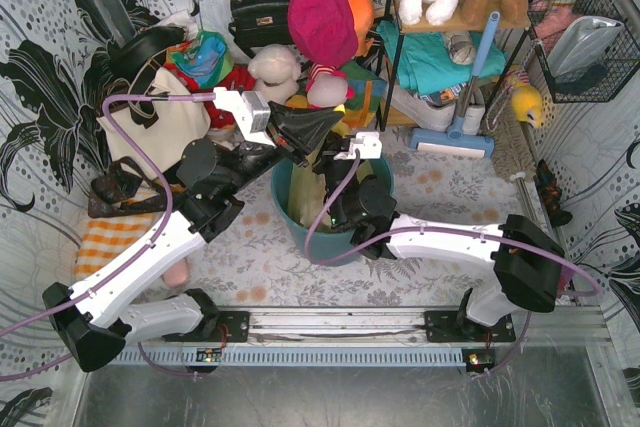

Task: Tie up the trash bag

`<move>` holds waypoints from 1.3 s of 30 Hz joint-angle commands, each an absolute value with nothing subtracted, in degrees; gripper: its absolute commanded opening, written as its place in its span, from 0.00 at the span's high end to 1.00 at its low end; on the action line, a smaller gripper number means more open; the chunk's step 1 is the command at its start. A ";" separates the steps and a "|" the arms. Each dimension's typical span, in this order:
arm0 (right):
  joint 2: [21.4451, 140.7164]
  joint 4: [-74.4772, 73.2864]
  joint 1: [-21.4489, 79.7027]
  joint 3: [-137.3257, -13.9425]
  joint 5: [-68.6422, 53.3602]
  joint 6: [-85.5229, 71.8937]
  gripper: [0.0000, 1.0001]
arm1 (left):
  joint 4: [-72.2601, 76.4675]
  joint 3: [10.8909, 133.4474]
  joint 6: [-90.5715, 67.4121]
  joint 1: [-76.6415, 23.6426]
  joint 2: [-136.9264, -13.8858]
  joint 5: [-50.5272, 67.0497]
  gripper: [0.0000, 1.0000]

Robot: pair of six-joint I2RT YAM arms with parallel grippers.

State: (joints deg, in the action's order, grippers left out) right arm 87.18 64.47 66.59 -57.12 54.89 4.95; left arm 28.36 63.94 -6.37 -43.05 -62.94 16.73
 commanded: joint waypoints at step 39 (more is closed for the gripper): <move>92.26 84.27 62.70 -56.91 36.35 12.48 1.00 | 11.57 59.78 -18.00 -28.94 -53.77 -1.03 0.33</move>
State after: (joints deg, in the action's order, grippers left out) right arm 94.35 84.07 62.96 -57.21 37.47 13.98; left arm 13.93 62.46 -10.92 -34.35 -53.60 -7.90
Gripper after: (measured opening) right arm 0.003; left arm 0.668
